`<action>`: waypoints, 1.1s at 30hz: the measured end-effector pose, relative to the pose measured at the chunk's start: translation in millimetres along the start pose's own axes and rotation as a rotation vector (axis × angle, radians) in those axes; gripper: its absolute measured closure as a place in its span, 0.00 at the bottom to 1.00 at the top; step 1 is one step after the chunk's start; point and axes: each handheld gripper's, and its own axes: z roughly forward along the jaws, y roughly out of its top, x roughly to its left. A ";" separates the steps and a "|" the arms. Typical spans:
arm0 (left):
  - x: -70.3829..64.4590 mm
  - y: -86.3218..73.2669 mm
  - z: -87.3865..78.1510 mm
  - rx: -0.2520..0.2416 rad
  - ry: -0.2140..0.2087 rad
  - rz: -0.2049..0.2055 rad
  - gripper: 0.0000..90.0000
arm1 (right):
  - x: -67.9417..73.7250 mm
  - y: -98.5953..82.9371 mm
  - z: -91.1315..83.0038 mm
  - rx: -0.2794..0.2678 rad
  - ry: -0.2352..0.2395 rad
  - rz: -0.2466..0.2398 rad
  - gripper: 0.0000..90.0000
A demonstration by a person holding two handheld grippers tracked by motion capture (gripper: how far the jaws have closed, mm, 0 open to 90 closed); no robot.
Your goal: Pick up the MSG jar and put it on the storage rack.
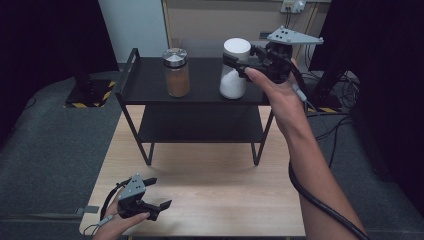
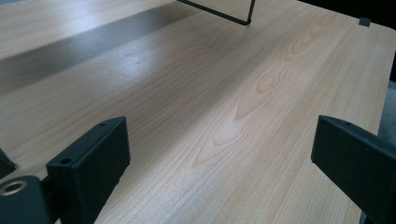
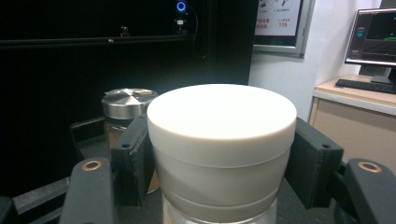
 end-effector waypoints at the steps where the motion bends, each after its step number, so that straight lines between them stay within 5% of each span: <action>1: 0.1 0.0 -0.2 -0.001 0.000 0.000 0.04 | -0.4 -0.4 0.4 0.001 -0.002 0.000 0.38; 18: -0.8 -0.3 2.5 0.009 -0.004 0.000 0.04 | -5.9 6.2 3.4 0.037 0.005 0.049 0.37; 22: -1.0 0.2 1.9 0.008 -0.006 0.002 0.04 | -4.5 9.2 3.6 0.041 0.003 0.072 0.24; 25: -1.2 0.3 1.2 0.006 -0.006 0.004 0.04 | 3.5 14.4 2.4 0.071 -0.018 0.043 0.15; 33: -2.9 2.0 -1.3 0.000 -0.001 0.009 0.04 | 15.7 15.2 -14.3 0.084 -0.061 0.014 0.08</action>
